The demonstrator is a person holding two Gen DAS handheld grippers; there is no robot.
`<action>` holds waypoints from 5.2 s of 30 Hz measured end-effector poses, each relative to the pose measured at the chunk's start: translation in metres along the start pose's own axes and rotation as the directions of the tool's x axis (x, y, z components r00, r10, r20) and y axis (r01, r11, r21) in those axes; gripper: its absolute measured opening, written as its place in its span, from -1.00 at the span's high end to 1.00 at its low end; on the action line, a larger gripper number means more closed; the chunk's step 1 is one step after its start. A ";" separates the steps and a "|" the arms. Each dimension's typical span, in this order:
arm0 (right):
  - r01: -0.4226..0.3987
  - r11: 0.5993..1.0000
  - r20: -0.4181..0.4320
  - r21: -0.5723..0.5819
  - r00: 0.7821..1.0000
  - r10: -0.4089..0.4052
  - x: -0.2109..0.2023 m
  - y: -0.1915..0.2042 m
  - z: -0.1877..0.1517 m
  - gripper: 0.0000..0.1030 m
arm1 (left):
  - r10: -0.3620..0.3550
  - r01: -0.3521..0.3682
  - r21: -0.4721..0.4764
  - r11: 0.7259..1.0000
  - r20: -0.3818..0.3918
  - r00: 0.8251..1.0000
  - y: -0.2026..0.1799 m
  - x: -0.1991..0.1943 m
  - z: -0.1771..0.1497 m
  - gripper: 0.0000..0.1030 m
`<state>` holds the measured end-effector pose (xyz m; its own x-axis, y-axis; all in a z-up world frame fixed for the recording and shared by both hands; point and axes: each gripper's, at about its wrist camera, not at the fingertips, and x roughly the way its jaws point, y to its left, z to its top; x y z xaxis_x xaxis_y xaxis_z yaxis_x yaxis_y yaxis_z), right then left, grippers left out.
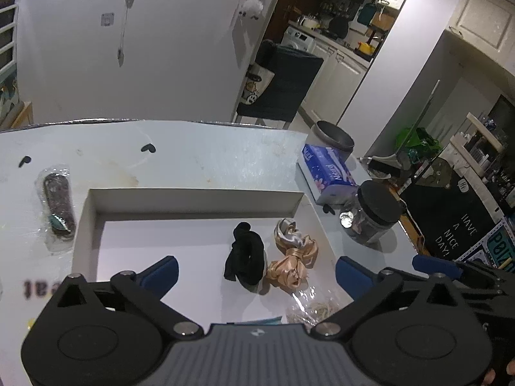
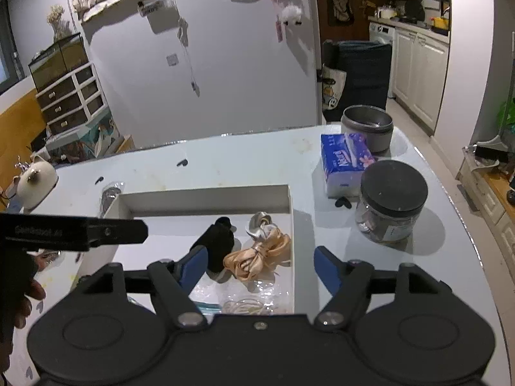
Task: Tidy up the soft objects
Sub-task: 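Open the left gripper on the hair tie while the right releases the bow in the box, then move both grippers back toward the two clear bags on the table, then grasp the clear bag of tan cords with the left gripper while the right grasps the dark-cord bag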
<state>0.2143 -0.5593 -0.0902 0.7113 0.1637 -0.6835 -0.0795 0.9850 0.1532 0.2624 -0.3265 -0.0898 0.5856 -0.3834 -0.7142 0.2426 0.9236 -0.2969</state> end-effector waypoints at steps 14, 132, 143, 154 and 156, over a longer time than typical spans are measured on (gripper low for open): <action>0.042 0.999 0.114 0.013 0.993 -0.044 -0.047 0.008 -0.021 -0.93 | 0.063 -0.063 0.007 0.998 0.067 0.996 0.004 -0.053 -0.035 -1.00; -0.123 0.963 -0.368 -0.241 0.929 0.026 0.203 0.357 -0.018 0.66 | 0.128 -0.121 0.050 0.991 -0.181 0.975 0.347 -0.053 -0.063 -0.20; -0.161 0.944 -0.347 -0.287 0.936 0.055 0.164 0.365 -0.045 -0.01 | 0.161 -0.146 0.092 0.985 -0.184 0.970 0.340 -0.039 -0.057 -0.20; -0.175 0.952 -0.407 -0.249 0.911 0.061 0.186 0.352 -0.046 0.05 | 0.182 -0.171 0.073 0.983 -0.177 0.967 0.343 -0.045 -0.059 0.16; -0.175 0.951 -0.406 -0.255 0.912 0.059 0.185 0.353 -0.049 0.21 | 0.167 -0.162 0.045 0.986 -0.178 0.970 0.344 -0.047 -0.061 0.25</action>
<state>0.2836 -0.1786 -0.1980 0.3606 0.2298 -0.9040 -0.3786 0.9218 0.0833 0.2709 0.0098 -0.1971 0.4707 -0.2174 -0.8551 0.1790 0.9725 -0.1487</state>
